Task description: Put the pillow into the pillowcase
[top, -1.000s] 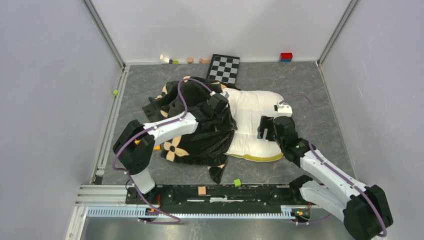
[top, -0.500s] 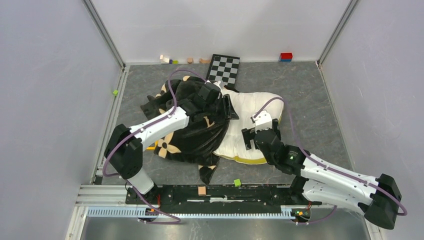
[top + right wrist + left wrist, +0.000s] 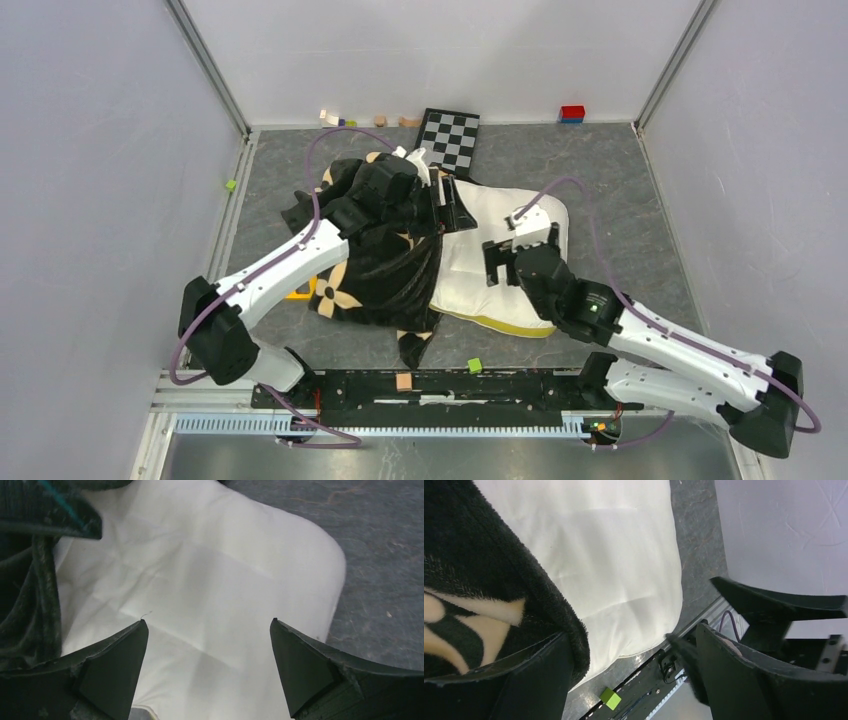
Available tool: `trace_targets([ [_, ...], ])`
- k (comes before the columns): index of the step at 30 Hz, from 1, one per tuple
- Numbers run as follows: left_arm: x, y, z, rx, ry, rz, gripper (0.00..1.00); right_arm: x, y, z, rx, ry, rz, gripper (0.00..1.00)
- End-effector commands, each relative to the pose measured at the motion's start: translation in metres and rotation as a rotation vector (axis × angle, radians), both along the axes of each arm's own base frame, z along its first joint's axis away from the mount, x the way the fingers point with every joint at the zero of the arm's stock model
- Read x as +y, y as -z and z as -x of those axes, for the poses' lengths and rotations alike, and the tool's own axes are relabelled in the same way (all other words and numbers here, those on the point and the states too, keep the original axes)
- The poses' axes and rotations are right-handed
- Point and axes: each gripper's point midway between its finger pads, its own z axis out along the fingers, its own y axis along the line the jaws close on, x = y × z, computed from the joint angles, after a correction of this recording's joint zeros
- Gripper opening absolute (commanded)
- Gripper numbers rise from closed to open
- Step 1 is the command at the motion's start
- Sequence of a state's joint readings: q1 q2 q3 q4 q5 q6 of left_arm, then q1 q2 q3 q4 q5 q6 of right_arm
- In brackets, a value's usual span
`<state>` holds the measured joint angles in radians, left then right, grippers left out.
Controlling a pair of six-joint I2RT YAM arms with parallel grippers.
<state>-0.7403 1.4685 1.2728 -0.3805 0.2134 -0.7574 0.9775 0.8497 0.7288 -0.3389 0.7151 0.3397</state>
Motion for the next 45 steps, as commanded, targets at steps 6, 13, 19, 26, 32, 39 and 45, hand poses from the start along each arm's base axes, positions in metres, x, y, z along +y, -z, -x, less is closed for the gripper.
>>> trace_targets([
  [6, 0.019, -0.041, -0.003, -0.143, 0.043, -0.014, 0.99, 0.091, 0.009, 0.022, -0.035, -0.361, 0.023, 0.98],
  [13, -0.005, -0.035, 0.02, -0.067, 0.262, 0.034, 1.0, 0.117, 0.016, 0.03, -0.033, -0.454, 0.015, 0.98],
  [19, 0.008, -0.014, 0.024, -0.038, 0.277, -0.064, 1.0, 0.109, 0.017, 0.024, -0.055, -0.373, -0.06, 0.98],
  [26, 0.036, 0.051, 0.028, 0.029, 0.269, -0.282, 1.0, 0.094, 0.022, 0.019, -0.045, -0.264, -0.098, 0.98],
  [32, 0.037, 0.061, 0.029, 0.04, 0.213, -0.244, 1.0, 0.107, 0.017, 0.024, -0.053, -0.337, -0.119, 0.98],
  [39, 0.092, 0.005, -0.009, -0.075, -0.129, -0.243, 1.0, 0.146, 0.028, 0.048, -0.1, -0.56, 0.153, 0.98],
  [45, 0.126, -0.033, -0.013, -0.147, -0.264, -0.187, 1.0, 0.162, 0.049, 0.05, -0.136, -0.604, 0.401, 0.98],
])
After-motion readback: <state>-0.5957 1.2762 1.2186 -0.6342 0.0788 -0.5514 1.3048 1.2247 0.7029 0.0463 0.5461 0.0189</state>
